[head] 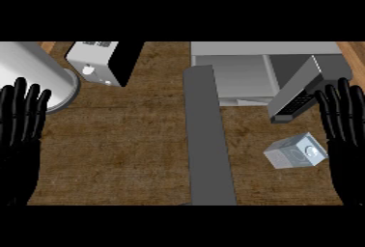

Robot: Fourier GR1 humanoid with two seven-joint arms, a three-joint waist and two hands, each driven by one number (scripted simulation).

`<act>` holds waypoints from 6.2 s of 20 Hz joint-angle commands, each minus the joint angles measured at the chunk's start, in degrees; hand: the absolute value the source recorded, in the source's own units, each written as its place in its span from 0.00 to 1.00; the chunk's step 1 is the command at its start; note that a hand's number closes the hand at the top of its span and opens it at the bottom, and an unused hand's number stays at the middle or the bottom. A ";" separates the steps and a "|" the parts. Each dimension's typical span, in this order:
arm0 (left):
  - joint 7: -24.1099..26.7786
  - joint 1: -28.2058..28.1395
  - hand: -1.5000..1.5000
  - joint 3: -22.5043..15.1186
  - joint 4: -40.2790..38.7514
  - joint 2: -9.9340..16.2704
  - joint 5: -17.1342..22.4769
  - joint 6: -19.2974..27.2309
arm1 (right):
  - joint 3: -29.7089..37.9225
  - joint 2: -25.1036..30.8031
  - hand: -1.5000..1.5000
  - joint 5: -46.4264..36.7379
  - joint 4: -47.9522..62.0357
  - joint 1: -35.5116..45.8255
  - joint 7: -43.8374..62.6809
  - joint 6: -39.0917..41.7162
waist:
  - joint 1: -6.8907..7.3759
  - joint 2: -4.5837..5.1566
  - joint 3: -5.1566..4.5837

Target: Pick up the milk, place it into the microwave and close the microwave

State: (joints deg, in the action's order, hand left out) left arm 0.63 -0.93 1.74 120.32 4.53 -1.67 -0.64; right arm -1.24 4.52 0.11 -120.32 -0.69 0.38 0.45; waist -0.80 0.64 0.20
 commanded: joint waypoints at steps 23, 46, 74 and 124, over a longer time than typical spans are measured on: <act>-7.15 -21.95 0.00 9.09 15.32 0.56 27.52 -14.62 | 27.33 15.16 0.00 37.29 10.22 -10.10 -5.73 35.62 | 1.21 -0.73 -0.20; -7.67 -30.20 0.00 19.01 20.23 -0.91 38.88 -22.35 | 24.16 13.07 0.00 -1.52 60.22 3.03 -41.90 31.84 | 2.04 -0.51 -0.04; -2.90 -33.03 0.00 24.82 12.00 0.81 44.48 -32.67 | 16.04 11.28 1.00 -8.50 97.23 20.23 -63.83 24.93 | 2.65 -0.16 0.09; -9.46 -26.34 0.00 28.24 9.66 3.77 48.10 -33.56 | 19.15 11.36 1.00 -11.29 112.51 54.35 -46.19 -6.79 | 5.42 1.42 0.06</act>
State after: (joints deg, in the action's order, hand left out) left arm -7.99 -29.23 29.86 130.11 6.99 46.18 -35.30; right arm 18.16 14.50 -10.39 -8.64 51.34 -47.52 -4.54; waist 4.13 1.72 0.23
